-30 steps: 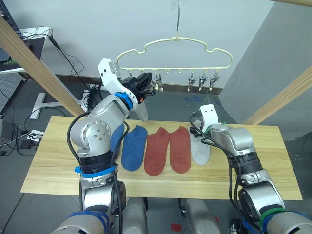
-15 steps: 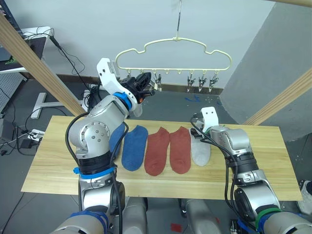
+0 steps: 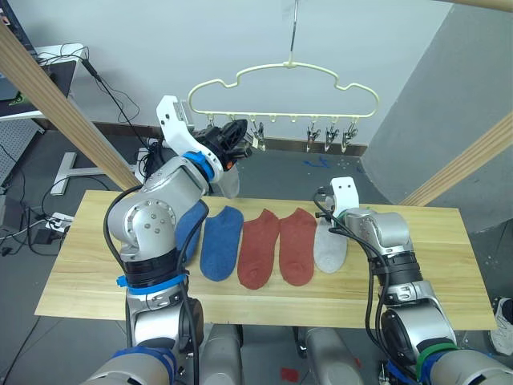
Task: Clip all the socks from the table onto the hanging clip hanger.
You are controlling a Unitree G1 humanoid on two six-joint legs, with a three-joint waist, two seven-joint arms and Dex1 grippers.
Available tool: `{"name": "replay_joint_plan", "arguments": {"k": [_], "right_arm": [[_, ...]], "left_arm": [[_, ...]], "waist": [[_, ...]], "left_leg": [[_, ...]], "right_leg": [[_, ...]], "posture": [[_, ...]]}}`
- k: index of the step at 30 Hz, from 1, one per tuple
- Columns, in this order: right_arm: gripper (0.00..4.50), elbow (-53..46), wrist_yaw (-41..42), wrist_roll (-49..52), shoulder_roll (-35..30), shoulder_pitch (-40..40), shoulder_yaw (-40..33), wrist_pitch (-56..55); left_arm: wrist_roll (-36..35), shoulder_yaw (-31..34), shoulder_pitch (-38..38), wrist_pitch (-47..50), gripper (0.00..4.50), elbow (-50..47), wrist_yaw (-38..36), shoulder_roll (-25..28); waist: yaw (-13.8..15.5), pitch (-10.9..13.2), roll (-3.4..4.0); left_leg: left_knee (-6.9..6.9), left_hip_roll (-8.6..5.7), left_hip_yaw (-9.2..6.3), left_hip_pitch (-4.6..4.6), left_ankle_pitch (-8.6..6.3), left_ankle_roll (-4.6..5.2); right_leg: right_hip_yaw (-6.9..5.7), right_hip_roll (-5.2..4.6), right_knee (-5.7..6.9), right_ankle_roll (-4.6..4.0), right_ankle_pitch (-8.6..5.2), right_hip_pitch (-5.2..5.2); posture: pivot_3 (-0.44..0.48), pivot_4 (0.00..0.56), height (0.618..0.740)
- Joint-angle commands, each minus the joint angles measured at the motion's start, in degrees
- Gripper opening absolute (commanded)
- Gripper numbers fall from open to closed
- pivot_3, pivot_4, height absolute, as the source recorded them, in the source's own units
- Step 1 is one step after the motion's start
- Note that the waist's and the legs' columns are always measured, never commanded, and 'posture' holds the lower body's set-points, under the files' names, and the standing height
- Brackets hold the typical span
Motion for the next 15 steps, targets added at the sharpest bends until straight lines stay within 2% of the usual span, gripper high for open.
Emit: {"name": "replay_joint_plan", "arguments": {"k": [1, 7, 15], "right_arm": [[0.71, -3.8, 1.2, -0.6, -0.6, 0.7, 0.2, 1.0], [0.71, -15.3, 8.4, 0.9, -5.4, 1.6, 4.2, 0.9], [0.71, -31.4, 16.5, 10.2, -5.7, -2.3, 2.6, 12.8]], "left_arm": [[-4.7, 3.1, -1.5, 1.2, 0.0, -0.3, 1.1, -0.3], [-9.5, 6.1, -2.7, 2.1, 0.0, 2.0, 3.3, 0.3], [-11.6, 5.2, -2.5, 2.1, 0.0, 2.6, 4.3, 1.5]], "waist": [[0.0, 0.0, 0.0], [-0.1, 0.0, 0.0], [-0.3, 0.0, 0.0]], "left_leg": [[0.0, 0.0, 0.0, 0.0, 0.0, 0.0], [0.0, -0.01, 0.01, -0.01, 0.0, 0.0], [0.0, 0.01, -0.02, 0.0, 0.0, -0.01]], "right_leg": [[0.0, 0.0, 0.0, 0.0, 0.0, 0.0], [0.01, 0.0, -0.02, 0.01, 0.01, -0.01], [-0.02, 0.01, 0.01, 0.0, 0.02, -0.02]], "posture": [[-0.02, 0.312, 0.74], [-0.028, 0.308, 0.74], [-0.042, 0.308, 0.74]]}}
